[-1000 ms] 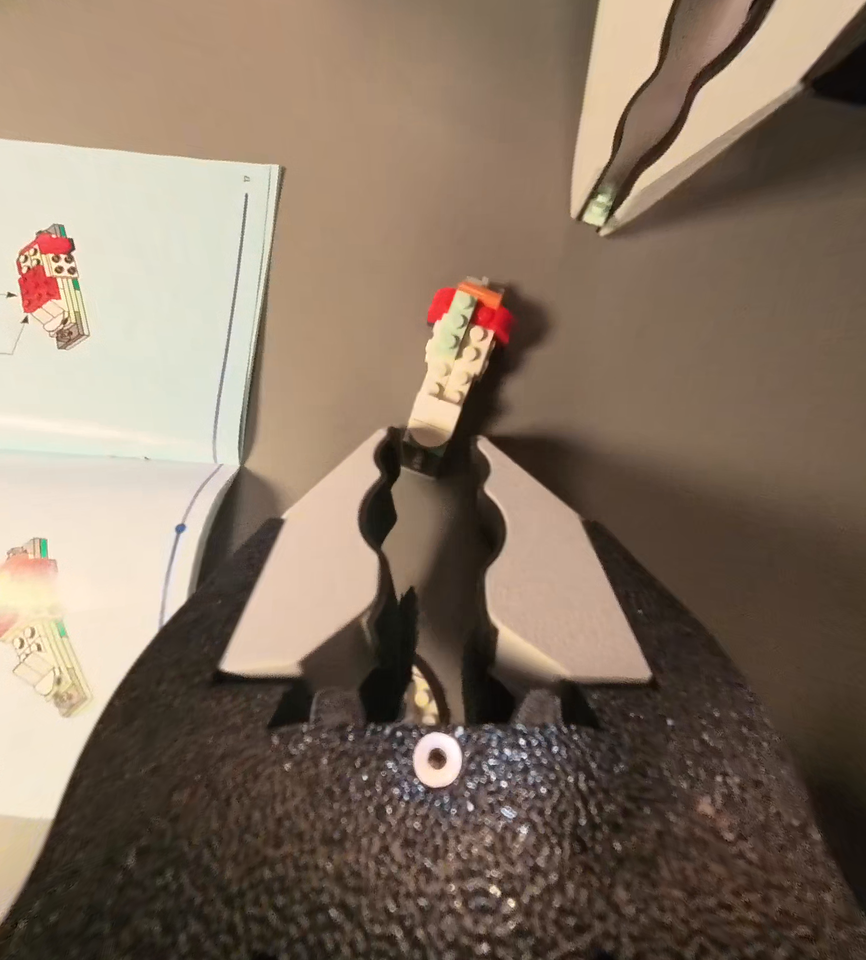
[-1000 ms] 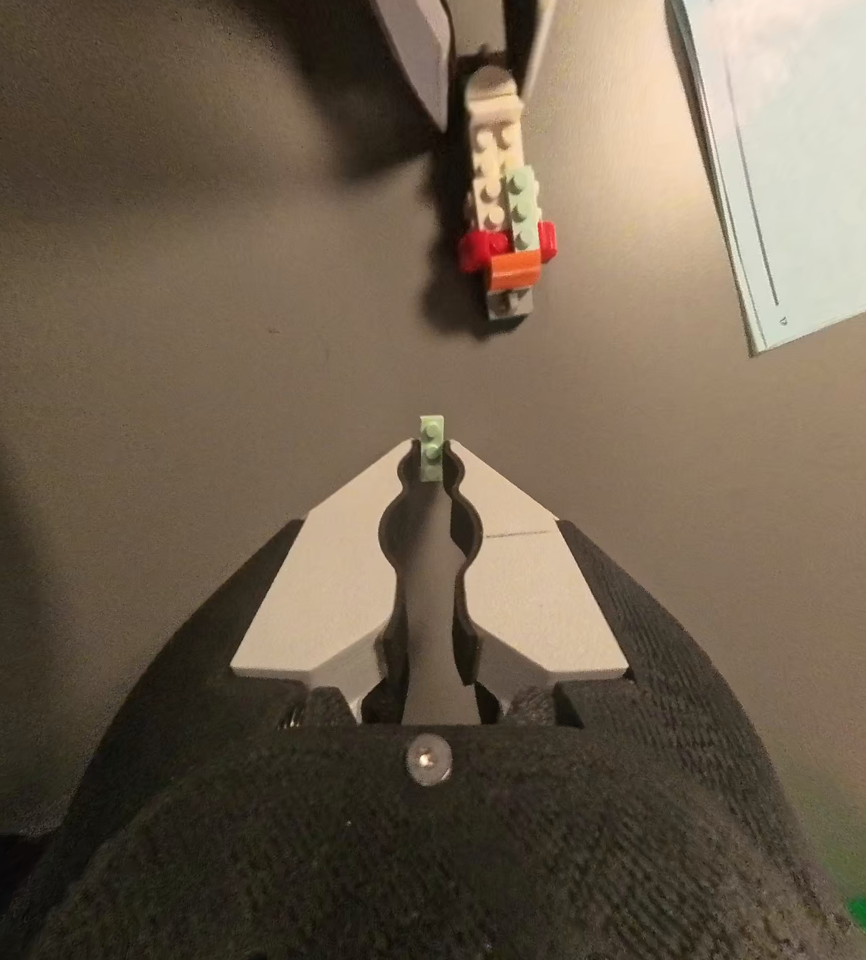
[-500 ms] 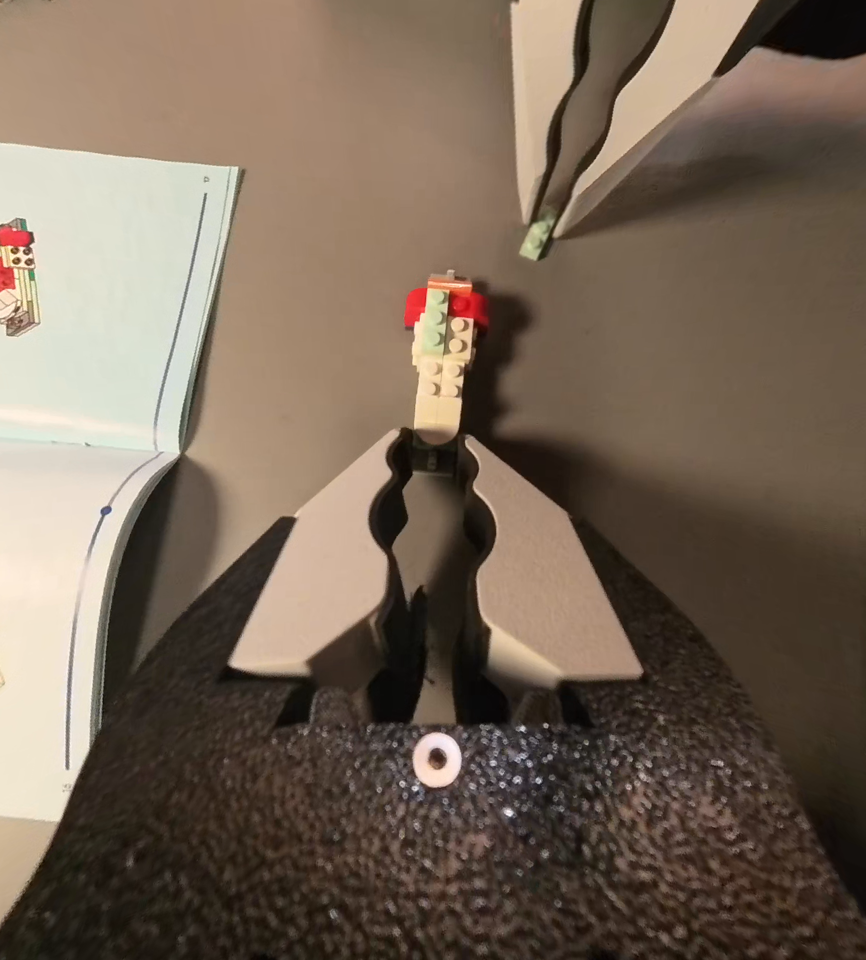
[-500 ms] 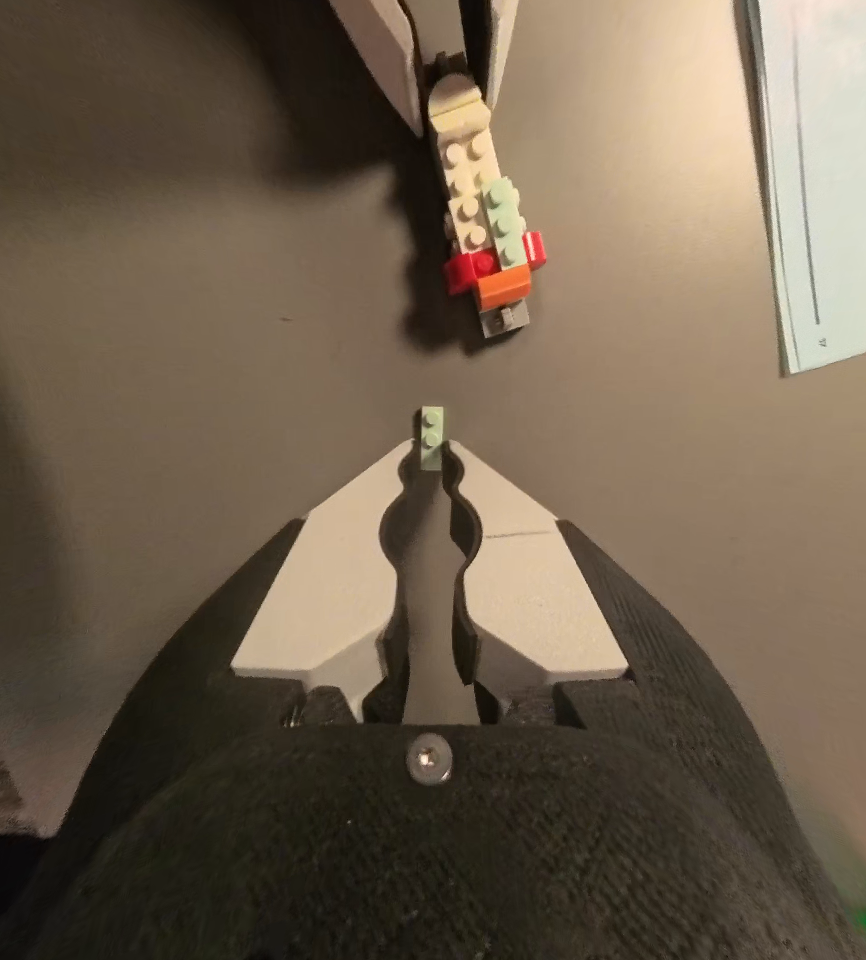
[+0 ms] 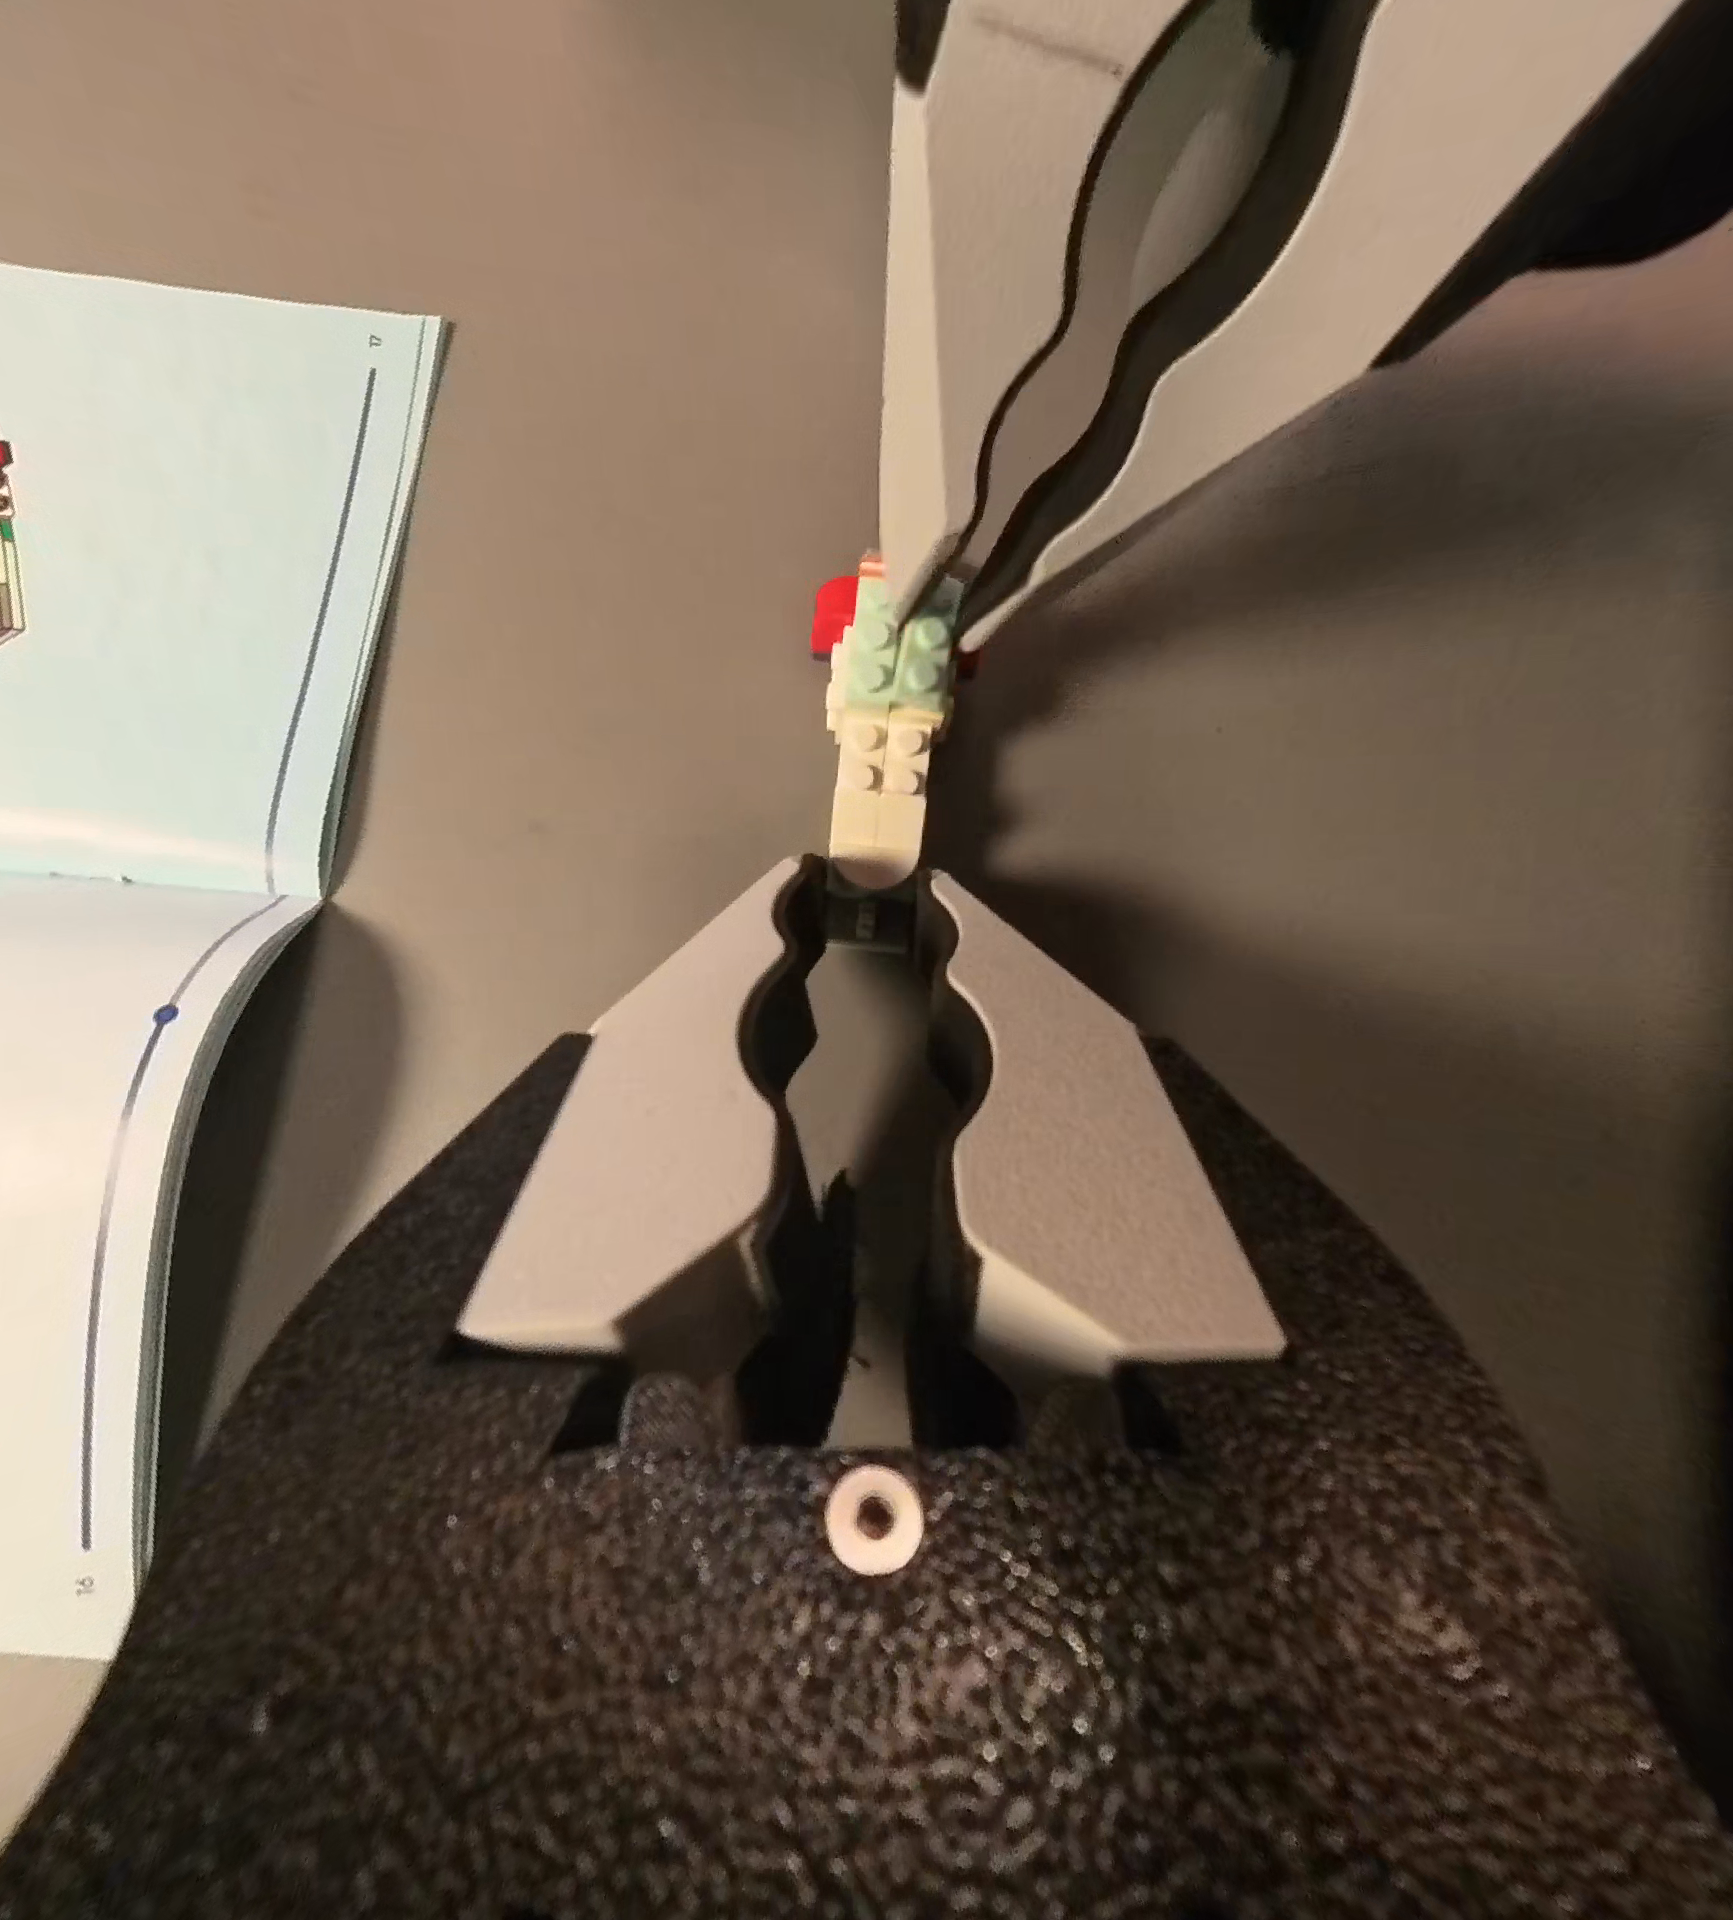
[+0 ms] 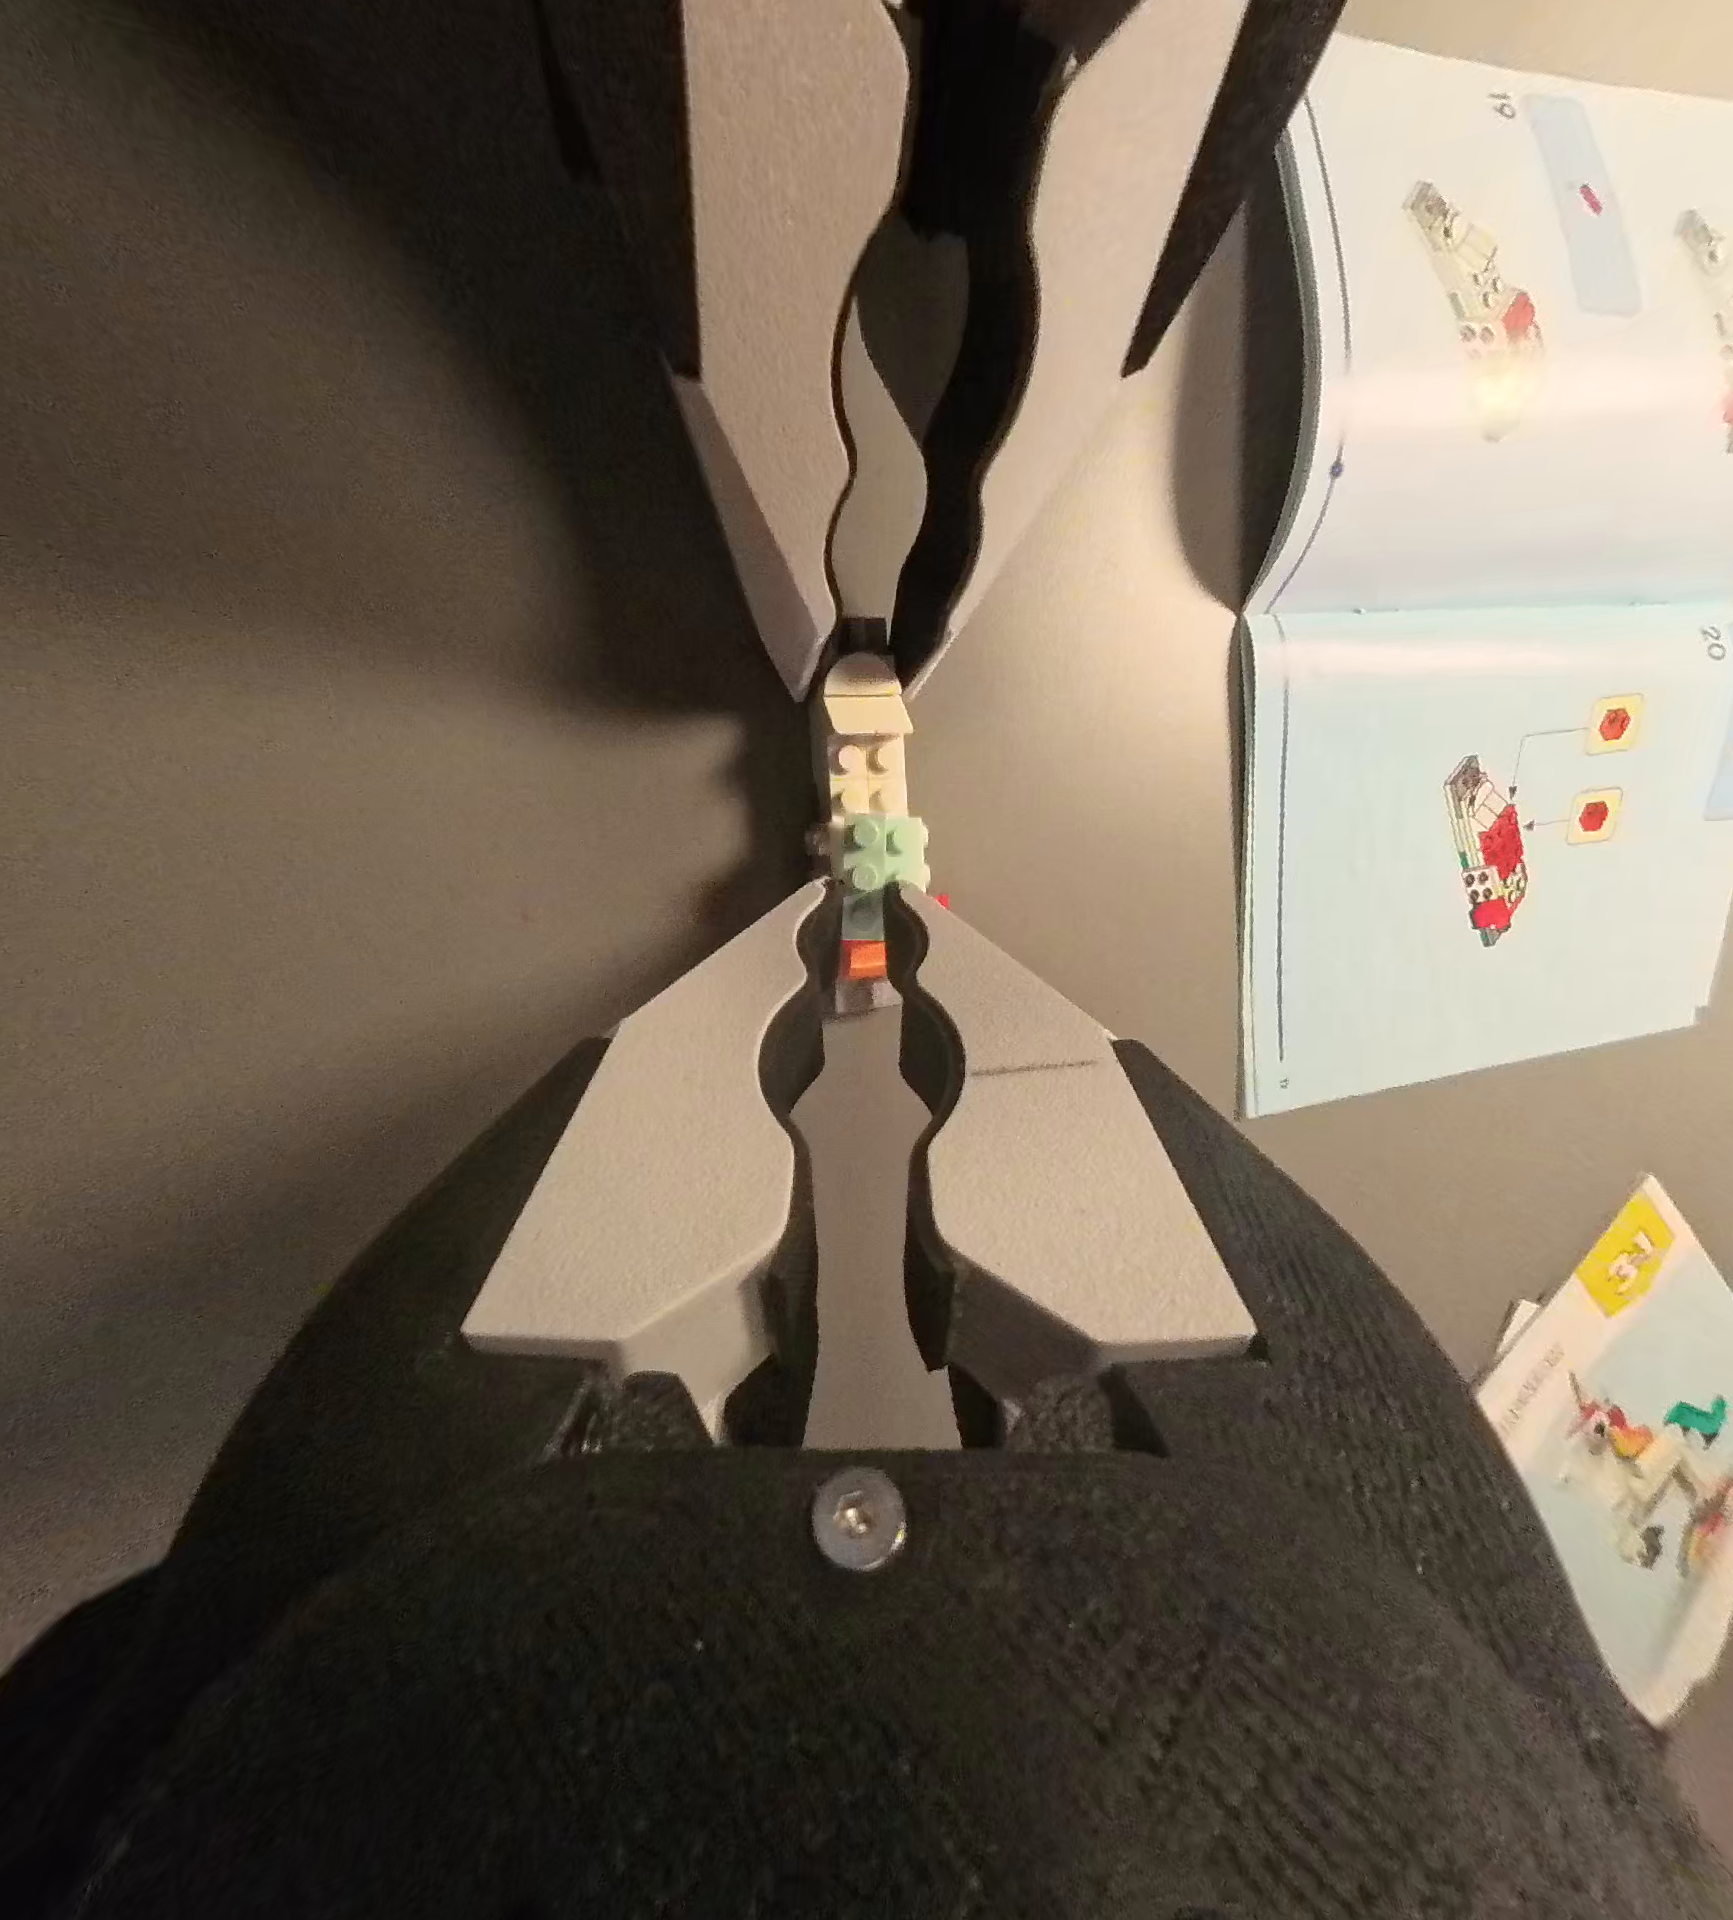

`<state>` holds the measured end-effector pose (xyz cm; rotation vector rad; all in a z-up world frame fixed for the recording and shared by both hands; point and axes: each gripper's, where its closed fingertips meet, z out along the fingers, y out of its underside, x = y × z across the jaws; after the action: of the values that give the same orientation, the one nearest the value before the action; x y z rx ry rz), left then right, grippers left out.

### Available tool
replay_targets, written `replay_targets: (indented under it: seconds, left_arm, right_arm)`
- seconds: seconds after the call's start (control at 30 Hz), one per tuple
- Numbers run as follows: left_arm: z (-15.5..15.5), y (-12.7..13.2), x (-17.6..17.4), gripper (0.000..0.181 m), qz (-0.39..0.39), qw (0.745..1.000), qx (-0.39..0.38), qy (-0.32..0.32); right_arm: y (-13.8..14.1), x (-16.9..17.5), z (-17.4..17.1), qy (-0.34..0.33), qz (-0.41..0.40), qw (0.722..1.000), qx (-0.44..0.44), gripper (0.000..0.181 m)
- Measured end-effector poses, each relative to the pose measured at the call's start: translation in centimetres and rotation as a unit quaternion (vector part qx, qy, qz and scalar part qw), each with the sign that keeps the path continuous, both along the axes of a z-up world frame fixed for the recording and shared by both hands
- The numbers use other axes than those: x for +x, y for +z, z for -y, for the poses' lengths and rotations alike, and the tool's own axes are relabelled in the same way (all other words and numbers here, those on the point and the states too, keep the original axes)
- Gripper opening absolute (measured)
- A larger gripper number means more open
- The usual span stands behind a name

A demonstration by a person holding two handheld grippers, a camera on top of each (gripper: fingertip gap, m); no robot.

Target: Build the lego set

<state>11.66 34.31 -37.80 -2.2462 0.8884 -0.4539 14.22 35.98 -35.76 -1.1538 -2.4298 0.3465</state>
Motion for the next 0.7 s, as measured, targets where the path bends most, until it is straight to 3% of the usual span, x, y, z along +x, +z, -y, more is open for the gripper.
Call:
replay_targets:
  seconds: [0.7]
  left_arm:
    - [0.03, 0.05, 0.18, 0.014, 0.019, 1.0, -0.012, 0.007]
  right_arm:
    - [0.19, 0.58, -0.63, -0.013, 0.014, 0.999, 0.036, 0.021]
